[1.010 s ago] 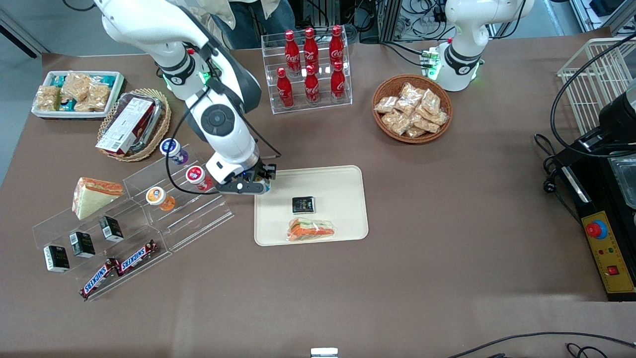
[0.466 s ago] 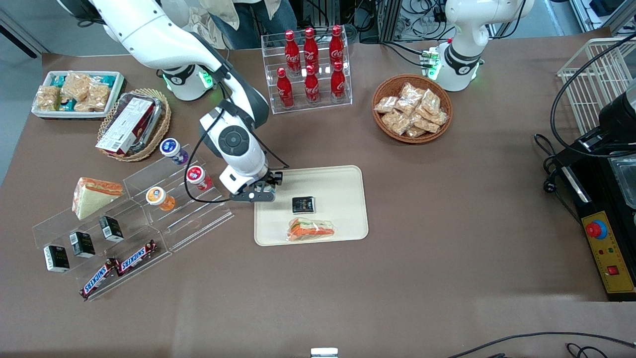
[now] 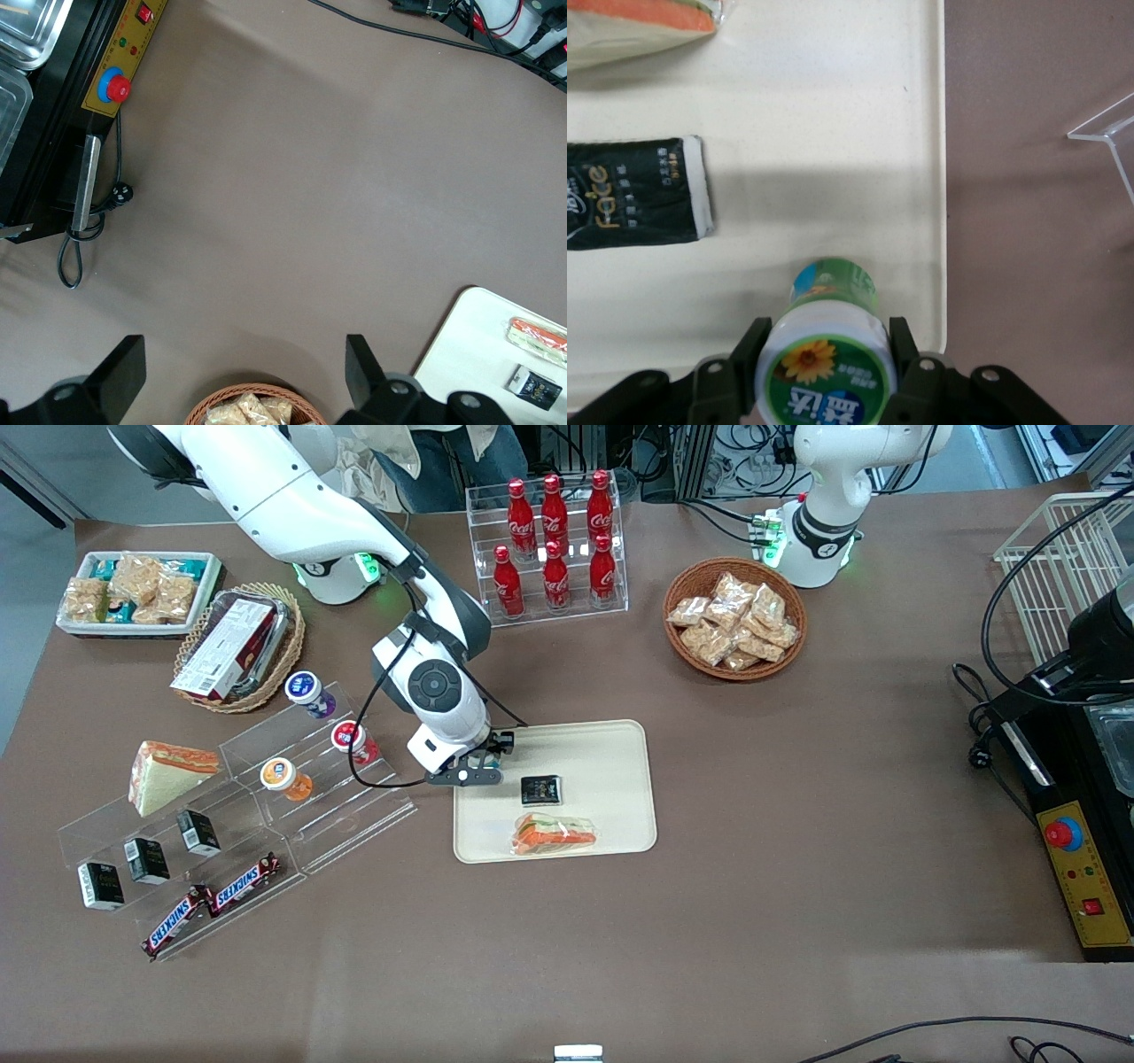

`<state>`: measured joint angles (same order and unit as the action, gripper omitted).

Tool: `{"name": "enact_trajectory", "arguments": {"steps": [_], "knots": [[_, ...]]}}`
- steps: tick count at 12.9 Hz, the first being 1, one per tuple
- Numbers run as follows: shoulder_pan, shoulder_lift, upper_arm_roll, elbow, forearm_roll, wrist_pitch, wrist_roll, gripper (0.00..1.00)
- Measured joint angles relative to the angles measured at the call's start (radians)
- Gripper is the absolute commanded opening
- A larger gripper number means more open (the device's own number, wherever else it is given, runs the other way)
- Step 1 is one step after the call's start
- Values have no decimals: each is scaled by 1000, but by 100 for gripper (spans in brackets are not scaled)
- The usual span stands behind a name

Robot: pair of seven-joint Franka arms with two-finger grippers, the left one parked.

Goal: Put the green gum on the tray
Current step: 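Lower the green gum bottle onto the tray beside the black packet, then open the right gripper and raise it away from the tray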

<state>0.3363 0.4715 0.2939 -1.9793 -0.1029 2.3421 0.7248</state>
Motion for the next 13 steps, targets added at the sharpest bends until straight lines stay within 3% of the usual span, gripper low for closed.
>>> {"name": "enact_trajectory", "arguments": {"steps": [1,2,9,13], "knots": [[0,2,-2,0,0,0,0,95],[0,2,-7,0,0,0,0,100],[-1,-11,-16,27,-42,1,-15,100],[-48,-136,-48,66,-47,-55,-206,100]]}}
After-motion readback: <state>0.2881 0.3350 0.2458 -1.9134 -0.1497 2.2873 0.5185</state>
